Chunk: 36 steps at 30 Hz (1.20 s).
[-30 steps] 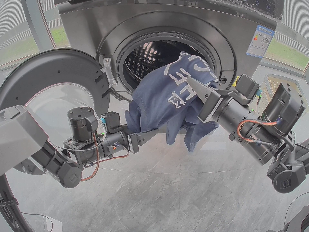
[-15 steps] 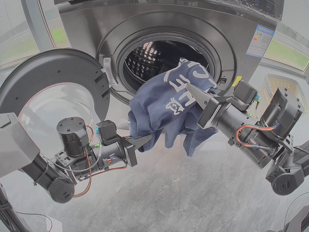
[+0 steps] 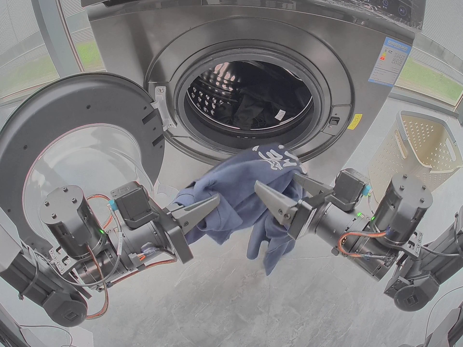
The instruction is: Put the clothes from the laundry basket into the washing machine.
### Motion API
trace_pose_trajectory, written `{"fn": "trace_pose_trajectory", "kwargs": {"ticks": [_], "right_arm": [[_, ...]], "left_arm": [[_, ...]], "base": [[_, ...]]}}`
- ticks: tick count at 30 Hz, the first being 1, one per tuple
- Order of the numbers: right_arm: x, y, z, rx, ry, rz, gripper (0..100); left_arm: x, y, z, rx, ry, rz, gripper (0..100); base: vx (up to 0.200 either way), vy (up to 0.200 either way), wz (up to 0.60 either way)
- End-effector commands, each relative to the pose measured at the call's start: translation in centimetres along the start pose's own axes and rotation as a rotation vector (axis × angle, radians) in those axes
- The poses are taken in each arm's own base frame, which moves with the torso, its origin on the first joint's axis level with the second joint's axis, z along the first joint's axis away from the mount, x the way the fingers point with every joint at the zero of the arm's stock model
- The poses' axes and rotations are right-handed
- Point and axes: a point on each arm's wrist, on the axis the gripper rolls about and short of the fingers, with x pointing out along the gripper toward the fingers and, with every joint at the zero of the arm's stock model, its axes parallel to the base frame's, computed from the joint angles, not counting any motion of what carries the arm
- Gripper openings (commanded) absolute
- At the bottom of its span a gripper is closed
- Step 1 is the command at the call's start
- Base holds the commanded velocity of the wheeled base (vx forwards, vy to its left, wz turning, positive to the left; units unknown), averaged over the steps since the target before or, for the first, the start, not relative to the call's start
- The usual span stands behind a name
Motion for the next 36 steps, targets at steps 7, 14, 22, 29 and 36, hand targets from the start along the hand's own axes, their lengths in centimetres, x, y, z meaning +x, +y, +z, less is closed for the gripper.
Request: {"fn": "trace_pose_trajectory", "kwargs": {"ticks": [7, 14, 22, 29, 36], "right_arm": [[-1.2, -0.7, -3.9, -0.030, 0.164, -0.024, 100], [-1.0, -0.5, -4.0, -0.031, 0.161, -0.015, 100], [-0.2, 0.8, -4.2, -0.045, 0.115, 0.053, 100], [1.8, 1.4, -4.7, -0.080, 0.063, 0.100, 100], [4.2, 1.9, -5.2, -0.094, 0.027, 0.114, 100]], "left_arm": [[1.5, 0.2, 2.2, 0.022, -0.125, 0.071, 0], [1.8, 0.4, 1.9, 0.017, -0.121, 0.083, 0], [2.1, 0.6, 1.7, 0.021, -0.131, 0.088, 0], [2.5, 0.6, 2.2, 0.022, -0.165, 0.100, 0], [2.8, 0.5, 2.3, 0.021, -0.179, 0.114, 0]], "base": [[0.000, 0.000, 0.00], [0.000, 0.000, 0.00], [0.000, 0.000, 0.00], [0.000, 0.000, 0.00], [0.000, 0.000, 0.00]]}}
